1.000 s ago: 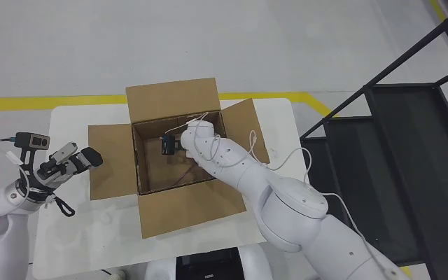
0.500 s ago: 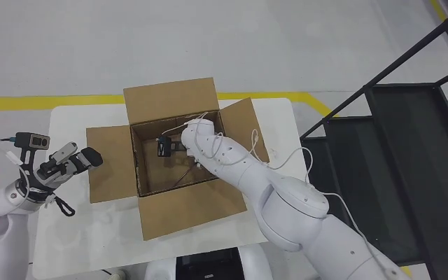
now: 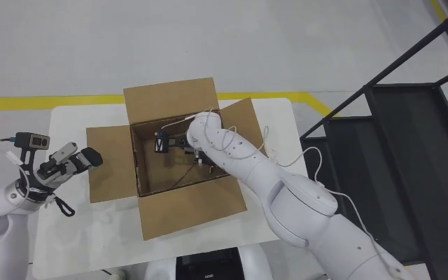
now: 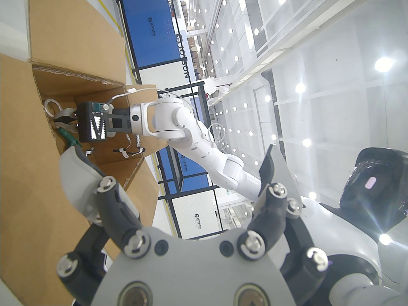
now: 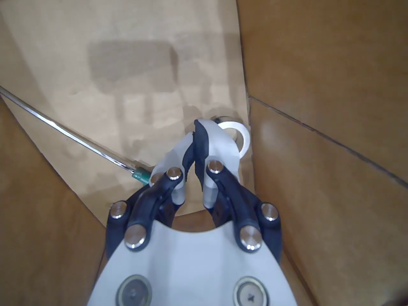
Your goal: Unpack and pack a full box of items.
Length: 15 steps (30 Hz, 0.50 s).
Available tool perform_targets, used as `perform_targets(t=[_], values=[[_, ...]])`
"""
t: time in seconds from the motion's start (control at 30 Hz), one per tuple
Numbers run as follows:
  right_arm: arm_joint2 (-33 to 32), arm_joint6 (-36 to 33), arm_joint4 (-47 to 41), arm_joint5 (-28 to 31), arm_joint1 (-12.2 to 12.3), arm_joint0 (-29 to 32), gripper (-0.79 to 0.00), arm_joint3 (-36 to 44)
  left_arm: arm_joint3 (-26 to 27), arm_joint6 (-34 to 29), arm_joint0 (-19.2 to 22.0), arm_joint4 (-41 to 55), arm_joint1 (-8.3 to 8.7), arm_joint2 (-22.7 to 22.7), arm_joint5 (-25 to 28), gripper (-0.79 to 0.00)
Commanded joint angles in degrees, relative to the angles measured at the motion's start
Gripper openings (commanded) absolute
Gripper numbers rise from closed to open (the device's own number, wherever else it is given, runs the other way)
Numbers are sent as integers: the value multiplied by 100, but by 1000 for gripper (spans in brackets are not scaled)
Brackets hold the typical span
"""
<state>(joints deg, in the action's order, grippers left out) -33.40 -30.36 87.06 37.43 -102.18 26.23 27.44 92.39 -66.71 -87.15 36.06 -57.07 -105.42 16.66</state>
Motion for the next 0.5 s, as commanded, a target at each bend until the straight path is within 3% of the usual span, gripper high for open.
perform_targets(t=[0.0, 0.03, 0.1, 0.23, 0.3, 0.37, 0.47], values=[[-64, -47, 29, -36, 73, 64, -653, 172, 0, 0, 0, 0, 0, 0, 0, 0], [-97, -91, 33, -68, 104, 103, -600, 257, 0, 0, 0, 0, 0, 0, 0, 0], [-154, -238, 40, -158, 153, 187, -419, 414, 0, 0, 0, 0, 0, 0, 0, 0], [-249, -533, 11, -239, 217, 315, -274, 662, 0, 0, 0, 0, 0, 0, 0, 0], [-293, -630, -16, -250, 240, 360, -256, 741, 0, 0, 0, 0, 0, 0, 0, 0], [-333, -701, -53, -247, 256, 400, -289, 801, 0, 0, 0, 0, 0, 0, 0, 0], [-375, -777, -100, -206, 272, 438, -406, 848, 0, 0, 0, 0, 0, 0, 0, 0]])
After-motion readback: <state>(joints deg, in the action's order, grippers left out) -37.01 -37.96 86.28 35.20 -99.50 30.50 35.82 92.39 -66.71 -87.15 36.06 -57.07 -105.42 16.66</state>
